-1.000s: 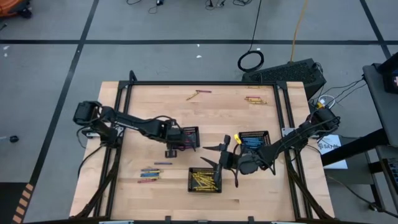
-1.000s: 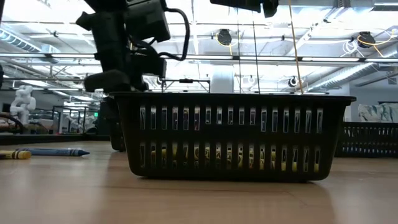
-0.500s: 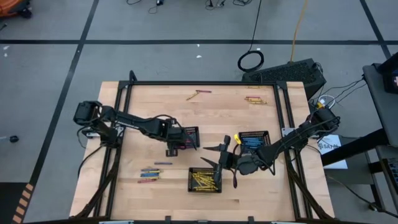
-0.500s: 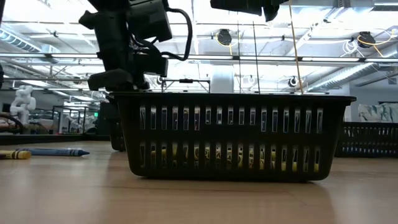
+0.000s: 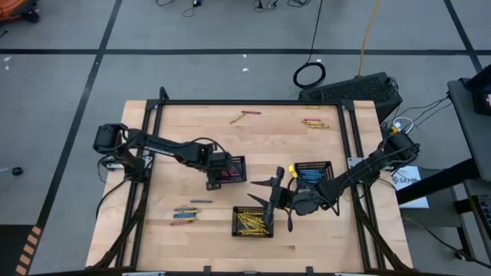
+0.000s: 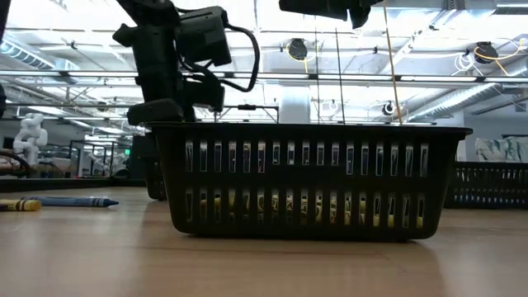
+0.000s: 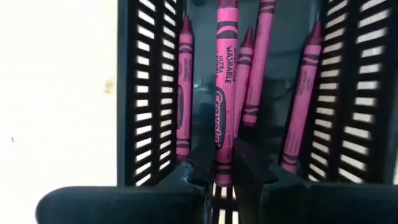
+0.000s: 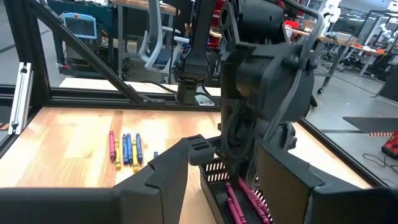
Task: Sort crayons
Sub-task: Put the red crayon into the left black bin, then put the blue crayon into the right black bin
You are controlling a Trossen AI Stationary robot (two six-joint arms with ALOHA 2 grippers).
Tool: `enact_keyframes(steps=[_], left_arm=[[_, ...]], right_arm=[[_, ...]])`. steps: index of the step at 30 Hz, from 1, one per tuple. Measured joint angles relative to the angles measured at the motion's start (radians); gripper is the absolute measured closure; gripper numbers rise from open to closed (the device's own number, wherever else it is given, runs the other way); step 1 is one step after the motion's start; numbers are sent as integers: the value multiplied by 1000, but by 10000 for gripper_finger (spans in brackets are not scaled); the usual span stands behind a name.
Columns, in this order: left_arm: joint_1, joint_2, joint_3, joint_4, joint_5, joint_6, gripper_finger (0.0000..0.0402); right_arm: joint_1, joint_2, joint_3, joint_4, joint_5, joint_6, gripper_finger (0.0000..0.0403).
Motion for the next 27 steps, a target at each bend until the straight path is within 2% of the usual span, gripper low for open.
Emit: enact_keyframes(steps=[3, 11, 16, 22, 27], left_arm=[[3, 18, 0, 3, 11, 5, 349], [3, 25, 0, -2, 11, 45, 282], [3, -9, 25, -98, 3, 121, 264], [-26, -137, 83, -253, -81, 108, 262], [-132, -332, 64, -301, -160, 45, 262]], right_arm=[[0, 0, 0, 0, 0, 0, 234], [0, 0, 0, -1, 0, 3, 234], [0, 0, 0, -3, 0, 2, 234], [0, 0, 0, -22, 0, 2, 234], [0, 0, 0, -63, 0, 38, 234]])
